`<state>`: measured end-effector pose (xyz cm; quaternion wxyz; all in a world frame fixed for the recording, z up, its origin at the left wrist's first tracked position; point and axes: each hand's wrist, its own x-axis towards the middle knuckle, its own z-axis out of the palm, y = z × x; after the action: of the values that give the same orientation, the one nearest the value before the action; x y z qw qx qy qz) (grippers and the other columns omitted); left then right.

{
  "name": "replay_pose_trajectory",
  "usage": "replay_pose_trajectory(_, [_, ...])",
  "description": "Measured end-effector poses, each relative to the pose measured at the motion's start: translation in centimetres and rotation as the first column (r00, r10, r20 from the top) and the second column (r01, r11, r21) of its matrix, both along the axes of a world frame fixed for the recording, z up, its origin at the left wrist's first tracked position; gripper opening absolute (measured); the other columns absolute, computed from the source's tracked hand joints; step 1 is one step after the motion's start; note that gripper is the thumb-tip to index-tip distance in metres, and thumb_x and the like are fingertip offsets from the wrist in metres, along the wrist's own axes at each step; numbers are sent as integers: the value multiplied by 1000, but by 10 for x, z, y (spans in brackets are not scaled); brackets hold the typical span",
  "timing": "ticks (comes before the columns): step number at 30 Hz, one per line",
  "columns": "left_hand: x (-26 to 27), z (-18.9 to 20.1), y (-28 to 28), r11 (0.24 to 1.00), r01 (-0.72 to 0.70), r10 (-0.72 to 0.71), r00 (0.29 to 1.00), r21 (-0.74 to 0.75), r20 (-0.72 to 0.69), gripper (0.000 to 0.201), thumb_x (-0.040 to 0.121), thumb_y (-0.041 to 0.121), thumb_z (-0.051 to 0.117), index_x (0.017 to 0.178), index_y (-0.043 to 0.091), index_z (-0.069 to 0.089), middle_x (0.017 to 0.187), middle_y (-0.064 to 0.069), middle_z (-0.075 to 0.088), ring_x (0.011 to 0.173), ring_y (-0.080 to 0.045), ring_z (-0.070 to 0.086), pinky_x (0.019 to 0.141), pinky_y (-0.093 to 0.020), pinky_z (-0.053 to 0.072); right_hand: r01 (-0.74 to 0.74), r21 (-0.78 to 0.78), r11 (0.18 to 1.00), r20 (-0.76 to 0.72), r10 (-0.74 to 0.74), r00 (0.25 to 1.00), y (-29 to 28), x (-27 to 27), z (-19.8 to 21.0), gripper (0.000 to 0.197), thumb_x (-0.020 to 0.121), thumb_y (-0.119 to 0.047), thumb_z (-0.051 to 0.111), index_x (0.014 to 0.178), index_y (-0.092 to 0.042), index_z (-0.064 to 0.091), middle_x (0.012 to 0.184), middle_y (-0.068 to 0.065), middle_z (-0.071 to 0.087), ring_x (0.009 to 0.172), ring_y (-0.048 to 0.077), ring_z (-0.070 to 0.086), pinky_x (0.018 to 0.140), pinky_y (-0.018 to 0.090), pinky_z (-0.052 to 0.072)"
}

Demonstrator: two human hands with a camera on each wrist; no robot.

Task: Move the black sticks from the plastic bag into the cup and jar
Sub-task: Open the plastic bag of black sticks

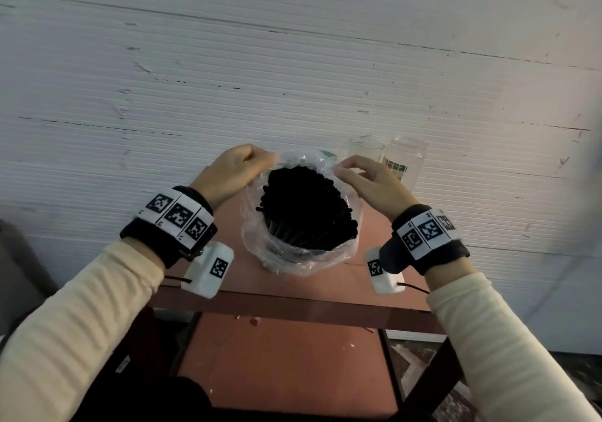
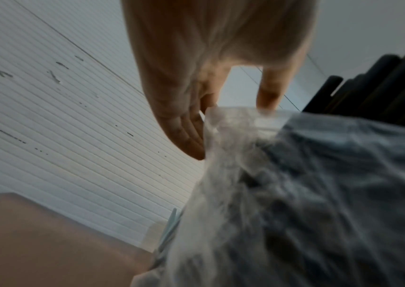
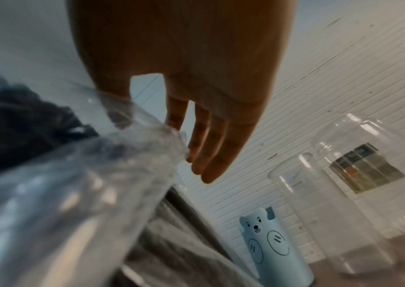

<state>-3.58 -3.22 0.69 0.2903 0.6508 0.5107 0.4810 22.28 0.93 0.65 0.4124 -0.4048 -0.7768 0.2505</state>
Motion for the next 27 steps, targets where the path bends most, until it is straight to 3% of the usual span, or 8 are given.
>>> replay_pose_trajectory(3, [3,1,4,997,0,8,994,80,-105,24,93,39,59,101,16,61,90,8,65,81,-9,60,76,-27,44,-70,47,996,28,69,997,3,-5,6,27,89,-33,65,95,-8,58,89,2,66,77,11,62,78,24,48])
replay_pose_trajectory(7, [7,7,15,995,-46,61,983,88,-173,17,99,28,48,89,16,53,69,2,56,59,-16,45,62,-30,37,-77,93,993,161,62,985,14,-13,14,13,99,-24,51,92,-13,47,55,-7,43,41,1,34,48,13,33])
replay_pose_trajectory(10, [9,9,25,994,-95,103,984,62,-143,23,102,21,42,80,20,51,62,2,47,51,-13,40,52,-26,34,-80,45,996,193,70,979,28,-19,16,16,102,-21,44,86,-16,43,54,-4,34,37,4,24,40,15,27])
replay_pose_trajectory(13, [12,7,34,993,-115,117,988,25,-105,18,103,15,38,94,15,54,62,4,43,44,-3,37,40,-13,30,-42,-9,999,205,43,978,46,-27,14,22,102,-18,42,80,-18,41,57,-3,35,36,2,27,38,14,27])
replay_pose_trajectory(16, [10,3,38,998,-68,68,997,-6,-41,18,103,9,36,112,19,49,54,-1,37,30,-3,27,33,-15,24,35,-70,997,208,-19,978,59,-29,6,12,102,-17,42,92,-10,43,55,-1,36,30,2,31,38,13,27])
replay_pose_trajectory(19, [8,-1,38,999,-17,18,1000,-50,19,23,102,5,33,104,19,51,43,7,34,29,-4,24,33,-15,22,13,-129,992,140,5,990,59,-27,-1,5,100,-11,43,104,-13,41,53,-1,33,35,6,28,40,21,27])
replay_pose_trajectory(22, [10,-2,35,994,9,1,996,-106,91,29,102,2,31,92,15,54,37,8,34,27,-5,26,33,-13,23,-13,-109,994,33,16,999,53,-25,0,11,96,-4,46,104,-12,47,56,0,32,37,5,27,40,16,27])
replay_pose_trajectory(27, [11,2,29,988,-32,59,983,-153,172,34,96,-5,32,90,12,61,38,9,48,30,-3,39,35,-12,33,-31,-110,993,-5,31,1000,41,-11,9,19,94,-31,59,105,-18,66,98,-8,62,77,-3,55,62,8,43])
